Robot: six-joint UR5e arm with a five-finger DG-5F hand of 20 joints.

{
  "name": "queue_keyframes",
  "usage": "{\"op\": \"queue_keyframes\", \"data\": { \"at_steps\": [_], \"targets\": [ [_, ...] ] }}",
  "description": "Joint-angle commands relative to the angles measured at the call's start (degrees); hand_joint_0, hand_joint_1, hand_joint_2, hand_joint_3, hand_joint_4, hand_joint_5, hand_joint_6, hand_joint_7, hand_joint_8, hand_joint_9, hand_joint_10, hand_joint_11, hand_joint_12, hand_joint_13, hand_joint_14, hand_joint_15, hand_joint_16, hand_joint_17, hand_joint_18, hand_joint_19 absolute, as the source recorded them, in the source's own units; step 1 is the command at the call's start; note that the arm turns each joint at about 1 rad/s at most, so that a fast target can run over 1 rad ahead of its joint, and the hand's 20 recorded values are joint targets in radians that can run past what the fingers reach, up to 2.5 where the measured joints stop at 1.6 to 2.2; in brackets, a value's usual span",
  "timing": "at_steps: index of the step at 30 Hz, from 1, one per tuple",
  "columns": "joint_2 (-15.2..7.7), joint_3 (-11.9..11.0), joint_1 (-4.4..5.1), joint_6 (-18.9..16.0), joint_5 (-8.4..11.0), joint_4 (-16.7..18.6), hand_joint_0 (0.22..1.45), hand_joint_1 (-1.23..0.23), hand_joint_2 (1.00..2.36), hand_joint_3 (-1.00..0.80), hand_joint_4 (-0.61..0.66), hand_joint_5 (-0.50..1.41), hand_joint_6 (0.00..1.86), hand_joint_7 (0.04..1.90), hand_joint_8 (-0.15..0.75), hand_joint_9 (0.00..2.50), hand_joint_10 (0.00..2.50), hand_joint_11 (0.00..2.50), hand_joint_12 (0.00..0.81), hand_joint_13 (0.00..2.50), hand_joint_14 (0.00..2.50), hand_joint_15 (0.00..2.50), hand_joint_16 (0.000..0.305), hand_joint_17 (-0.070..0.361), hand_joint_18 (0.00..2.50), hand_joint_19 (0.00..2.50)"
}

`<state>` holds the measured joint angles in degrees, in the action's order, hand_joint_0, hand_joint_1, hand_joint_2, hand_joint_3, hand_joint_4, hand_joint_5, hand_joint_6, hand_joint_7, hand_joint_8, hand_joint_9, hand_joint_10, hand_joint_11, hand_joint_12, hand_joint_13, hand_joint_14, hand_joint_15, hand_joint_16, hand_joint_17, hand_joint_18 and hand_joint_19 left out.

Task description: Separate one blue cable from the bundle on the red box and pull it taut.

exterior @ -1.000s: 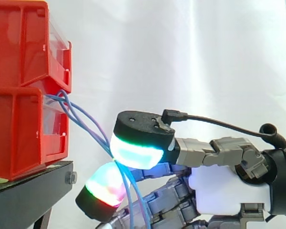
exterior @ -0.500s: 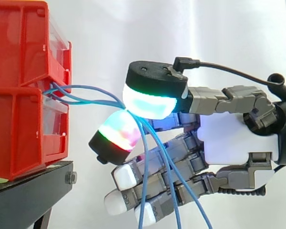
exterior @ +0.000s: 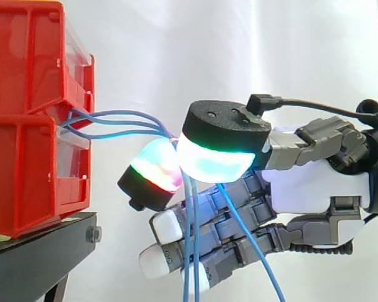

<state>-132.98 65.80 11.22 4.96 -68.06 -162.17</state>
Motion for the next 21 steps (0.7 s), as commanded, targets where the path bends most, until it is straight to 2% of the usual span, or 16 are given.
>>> {"op": "queue_keyframes", "data": {
  "at_steps": [1, 8, 13, 14, 17, 18, 20, 21],
  "targets": [
    [0.0, -0.1, 0.03, -0.2, -0.05, 0.0, 0.65, -0.89, 1.0, -0.5, 0.11, -0.19, 0.88, 0.98, 0.281, 0.81, 0.02, 0.7, 0.337, 0.68, 0.01, 0.4, 0.039, 0.088, 0.69, 0.45],
    [0.0, -0.1, 0.03, -0.3, -0.05, 0.0, 0.5, -0.76, 1.0, -0.5, 0.13, -0.17, 0.86, 1.02, 0.313, 0.86, 0.02, 0.7, 0.366, 0.69, 0.01, 0.42, 0.044, 0.098, 0.7, 0.49],
    [0.0, -0.1, 0.03, -0.3, -0.05, 0.0, 0.57, -0.69, 1.0, -0.47, 0.12, -0.15, 0.85, 1.1, 0.305, 0.9, 0.02, 0.73, 0.35, 0.7, 0.01, 0.43, 0.04, 0.09, 0.68, 0.52],
    [0.0, -0.1, -0.05, -0.3, -0.05, 0.0, 0.59, -0.71, 1.01, -0.37, 0.1, -0.15, 0.86, 1.12, 0.304, 0.91, 0.02, 0.73, 0.347, 0.72, 0.01, 0.44, 0.039, 0.089, 0.68, 0.53],
    [0.0, -0.1, -0.05, -0.3, -0.05, -0.1, 0.6, -0.77, 1.02, -0.2, 0.03, -0.16, 0.88, 1.17, 0.308, 0.91, 0.02, 0.75, 0.349, 0.74, 0.01, 0.45, 0.039, 0.088, 0.71, 0.52],
    [0.0, -0.1, -0.05, -0.3, -0.05, -0.1, 0.61, -0.8, 1.02, -0.17, -0.03, -0.17, 0.92, 1.11, 0.309, 0.91, 0.02, 0.76, 0.349, 0.74, 0.02, 0.45, 0.039, 0.087, 0.72, 0.52],
    [0.0, -0.1, -0.14, -0.3, -0.05, -0.1, 0.68, -0.88, 1.02, -0.11, -0.09, -0.19, 0.94, 1.24, 0.294, 0.89, 0.02, 0.78, 0.345, 0.76, 0.01, 0.45, 0.039, 0.088, 0.74, 0.5],
    [0.0, -0.1, -0.14, -0.3, -0.05, -0.1, 0.7, -0.9, 1.03, -0.11, -0.06, -0.2, 0.94, 1.27, 0.294, 0.89, 0.02, 0.78, 0.344, 0.76, 0.01, 0.45, 0.039, 0.088, 0.74, 0.5]
  ]
}}
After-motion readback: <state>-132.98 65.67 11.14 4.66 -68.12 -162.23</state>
